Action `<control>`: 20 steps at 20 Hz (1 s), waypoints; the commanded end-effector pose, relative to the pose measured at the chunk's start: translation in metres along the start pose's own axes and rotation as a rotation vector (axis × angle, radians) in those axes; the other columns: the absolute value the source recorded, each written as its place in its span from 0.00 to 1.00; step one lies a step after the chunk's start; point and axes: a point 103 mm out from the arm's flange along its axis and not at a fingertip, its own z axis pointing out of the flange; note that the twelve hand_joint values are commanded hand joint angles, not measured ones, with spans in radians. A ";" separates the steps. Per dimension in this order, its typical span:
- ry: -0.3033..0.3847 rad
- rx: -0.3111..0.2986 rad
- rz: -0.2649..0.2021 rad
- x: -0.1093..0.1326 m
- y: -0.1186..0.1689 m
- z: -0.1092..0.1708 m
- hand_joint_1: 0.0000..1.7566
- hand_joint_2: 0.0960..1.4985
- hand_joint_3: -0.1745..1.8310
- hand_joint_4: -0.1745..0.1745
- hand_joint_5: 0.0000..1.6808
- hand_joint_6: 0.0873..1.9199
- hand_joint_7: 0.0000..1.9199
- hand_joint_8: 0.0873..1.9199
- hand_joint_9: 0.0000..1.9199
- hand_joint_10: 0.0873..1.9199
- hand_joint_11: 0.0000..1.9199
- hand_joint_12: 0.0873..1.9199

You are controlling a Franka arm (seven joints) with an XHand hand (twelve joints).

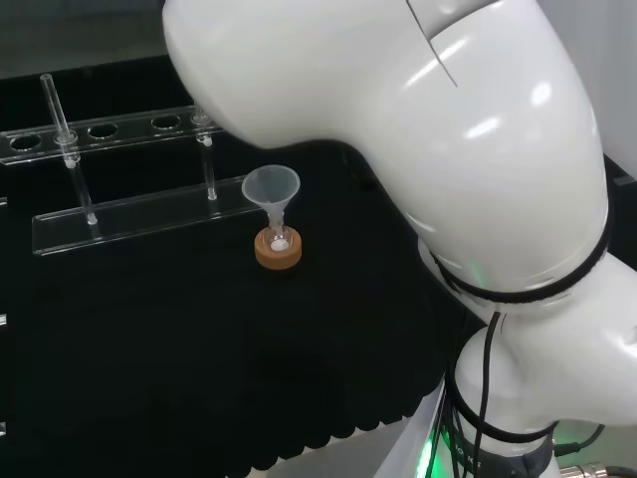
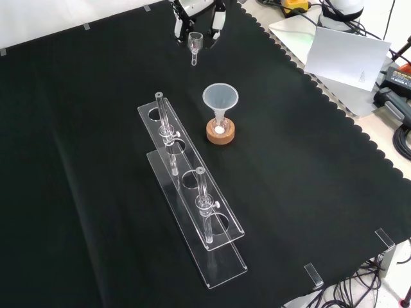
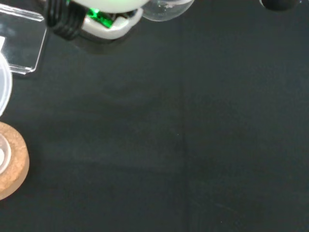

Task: Put the weighing funnel back on the table.

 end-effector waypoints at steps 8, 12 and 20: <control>0.076 0.002 0.044 -0.033 0.017 -0.001 0.64 0.48 0.29 1.00 0.79 0.21 0.77 0.05 0.85 0.00 0.73 0.29; 0.093 0.022 0.052 -0.042 0.030 0.008 0.64 0.48 0.29 1.00 0.79 0.21 0.77 0.05 0.85 0.00 0.73 0.29; 0.118 0.041 0.076 -0.056 0.061 0.023 0.64 0.48 0.29 1.00 0.79 0.21 0.77 0.05 0.85 0.00 0.73 0.29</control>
